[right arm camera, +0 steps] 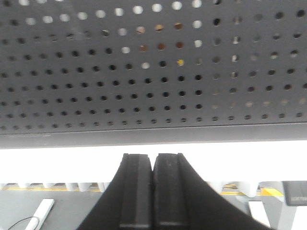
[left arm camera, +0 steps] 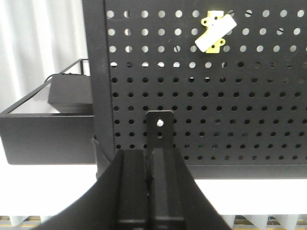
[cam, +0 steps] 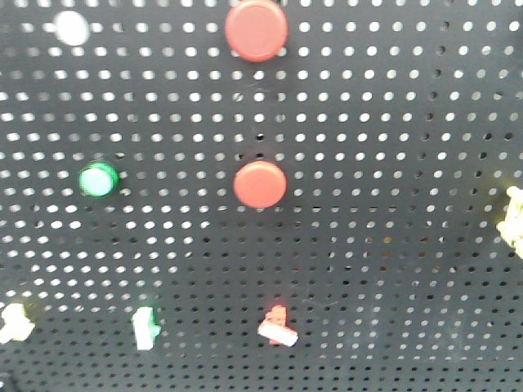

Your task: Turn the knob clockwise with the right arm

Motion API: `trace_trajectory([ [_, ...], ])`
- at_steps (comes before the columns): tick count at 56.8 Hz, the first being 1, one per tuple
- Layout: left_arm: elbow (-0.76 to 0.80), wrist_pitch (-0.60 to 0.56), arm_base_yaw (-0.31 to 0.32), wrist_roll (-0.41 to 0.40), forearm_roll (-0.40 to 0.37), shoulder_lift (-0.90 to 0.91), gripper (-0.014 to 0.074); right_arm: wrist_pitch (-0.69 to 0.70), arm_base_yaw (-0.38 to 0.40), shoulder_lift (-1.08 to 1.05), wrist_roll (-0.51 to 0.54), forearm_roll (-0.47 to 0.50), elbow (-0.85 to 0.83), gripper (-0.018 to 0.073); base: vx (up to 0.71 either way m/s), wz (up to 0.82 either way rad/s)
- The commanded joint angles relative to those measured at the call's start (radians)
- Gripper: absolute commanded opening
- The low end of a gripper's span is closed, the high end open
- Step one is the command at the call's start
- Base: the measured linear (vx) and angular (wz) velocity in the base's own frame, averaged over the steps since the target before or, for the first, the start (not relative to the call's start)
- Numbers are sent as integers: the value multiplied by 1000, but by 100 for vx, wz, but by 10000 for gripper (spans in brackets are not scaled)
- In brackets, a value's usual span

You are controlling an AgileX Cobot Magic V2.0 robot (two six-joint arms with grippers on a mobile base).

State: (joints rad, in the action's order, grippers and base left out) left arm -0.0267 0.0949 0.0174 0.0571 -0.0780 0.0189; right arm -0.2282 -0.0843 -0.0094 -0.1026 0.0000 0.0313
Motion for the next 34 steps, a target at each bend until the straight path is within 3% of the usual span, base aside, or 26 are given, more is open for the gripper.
trace_trajectory([
  [1, -11, -85, 6, -5, -4, 10, -6, 84, 7, -13, 7, -6, 5, -8, -3, 4],
  [34, -11, -85, 6, -5, -4, 10, -6, 84, 7, -13, 7, -6, 5, -8, 0, -6],
])
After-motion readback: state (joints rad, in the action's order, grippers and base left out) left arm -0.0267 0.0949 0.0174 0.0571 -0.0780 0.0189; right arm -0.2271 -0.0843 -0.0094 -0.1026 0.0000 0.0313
